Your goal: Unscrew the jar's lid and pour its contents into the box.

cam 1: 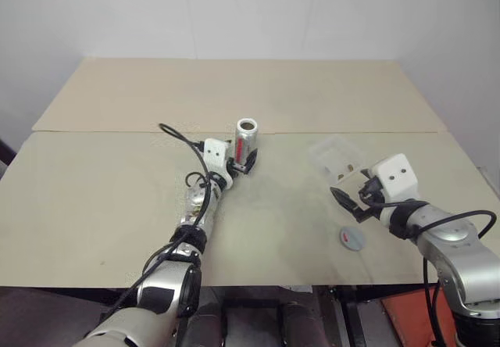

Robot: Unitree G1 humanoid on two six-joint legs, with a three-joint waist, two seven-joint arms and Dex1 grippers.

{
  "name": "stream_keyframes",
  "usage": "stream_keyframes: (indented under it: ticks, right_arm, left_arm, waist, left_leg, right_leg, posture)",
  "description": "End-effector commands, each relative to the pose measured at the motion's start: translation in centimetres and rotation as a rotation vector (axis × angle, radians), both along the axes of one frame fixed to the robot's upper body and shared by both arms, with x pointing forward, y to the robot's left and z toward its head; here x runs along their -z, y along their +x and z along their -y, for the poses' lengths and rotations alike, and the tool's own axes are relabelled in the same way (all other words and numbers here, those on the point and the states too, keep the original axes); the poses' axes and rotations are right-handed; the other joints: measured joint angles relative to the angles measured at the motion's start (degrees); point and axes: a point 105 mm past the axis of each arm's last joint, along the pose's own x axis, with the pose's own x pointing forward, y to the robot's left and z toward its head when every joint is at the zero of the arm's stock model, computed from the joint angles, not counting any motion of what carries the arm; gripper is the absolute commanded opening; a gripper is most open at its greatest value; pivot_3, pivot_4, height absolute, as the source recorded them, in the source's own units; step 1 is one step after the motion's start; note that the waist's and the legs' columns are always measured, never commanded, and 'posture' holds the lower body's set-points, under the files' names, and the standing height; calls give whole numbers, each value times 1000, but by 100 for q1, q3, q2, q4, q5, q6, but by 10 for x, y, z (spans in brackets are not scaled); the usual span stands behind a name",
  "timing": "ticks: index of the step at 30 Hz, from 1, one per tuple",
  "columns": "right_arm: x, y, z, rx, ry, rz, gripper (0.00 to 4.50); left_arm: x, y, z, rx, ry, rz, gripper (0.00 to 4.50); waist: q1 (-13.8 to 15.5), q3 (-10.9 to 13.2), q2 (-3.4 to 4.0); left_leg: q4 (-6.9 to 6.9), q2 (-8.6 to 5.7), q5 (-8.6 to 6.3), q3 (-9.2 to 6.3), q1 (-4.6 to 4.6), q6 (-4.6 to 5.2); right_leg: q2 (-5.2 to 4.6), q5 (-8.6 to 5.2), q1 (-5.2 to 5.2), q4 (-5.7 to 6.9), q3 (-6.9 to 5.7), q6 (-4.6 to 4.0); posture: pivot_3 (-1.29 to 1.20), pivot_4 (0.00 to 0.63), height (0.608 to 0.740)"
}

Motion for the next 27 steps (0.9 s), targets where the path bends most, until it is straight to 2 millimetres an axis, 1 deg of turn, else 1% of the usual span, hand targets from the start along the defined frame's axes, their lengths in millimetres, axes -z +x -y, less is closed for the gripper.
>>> stream_keyframes:
  ticks: [1,4,7,10,12,15,19,22,24,27]
  right_arm:
    - [-13,-3,3,-9,-22,44,4500]
    - [-12,-3,4,-14,-30,38,4500]
    - [-13,-4,3,-37,-40,29,4500]
    - [-13,-11,11,-93,-91,18,4500]
    - [-19,-18,19,-152,-111,23,4500]
    - [-26,-34,31,-303,-135,10,4500]
    - [-26,-45,49,-437,-224,-30,4500]
    - [-23,-51,54,-513,-270,-55,4500]
    - [-19,-53,52,-548,-270,-72,4500]
    - [-13,-51,43,-555,-246,-74,4500]
  left_arm:
    - [-9,-17,-3,18,-37,53,4453]
    - [-11,-39,-10,15,-11,80,4453]
    - [-9,-66,-21,-11,106,97,4453]
    - [-25,-91,-42,-28,73,99,4453]
    - [-42,-106,-53,46,83,136,4453]
    - [-62,-132,-72,242,218,167,4453]
    - [-68,-160,-89,422,361,76,4453]
    - [-71,-183,-94,536,416,14,4453]
    - [-72,-189,-99,547,432,-3,4453]
    - [-68,-188,-106,489,469,-33,4453]
  waist:
    - [-21,0,1]
    - [-35,0,1]
    - [-74,-2,4]
    - [-77,-5,7]
    - [-61,-5,7]
    - [-78,-6,9]
    - [-108,-13,17]
    - [-118,-13,17]
    - [-110,-13,17]
    - [-96,-14,19]
  left_leg:
    - [0,1,0,0,0,0]
    - [1,4,0,-2,1,0]
    - [0,12,0,-8,7,0]
    - [1,16,0,-14,13,-1]
    - [1,21,0,-15,14,-1]
    - [0,26,0,2,20,-1]
    - [-2,36,-1,30,35,0]
    - [-12,44,-1,46,49,-1]
    - [-17,47,-1,53,54,-1]
    - [-17,48,-1,57,55,-1]
  right_leg:
    - [0,0,0,1,0,0]
    - [1,1,0,3,0,-2]
    - [4,3,1,5,4,-4]
    - [4,4,5,6,7,-7]
    - [6,4,7,3,7,-7]
    - [10,4,9,1,7,-8]
    - [12,3,20,-5,8,-10]
    - [14,0,24,-9,11,-16]
    - [15,-2,21,-6,12,-19]
    - [17,-4,22,-6,13,-21]
  posture:
    - [0,150,740]
    - [0,150,740]
    - [0,150,740]
    - [0,150,740]
    - [0,150,740]
    - [0,150,740]
    - [0,150,740]
    - [0,150,740]
    - [0,150,740]
    - [0,150,740]
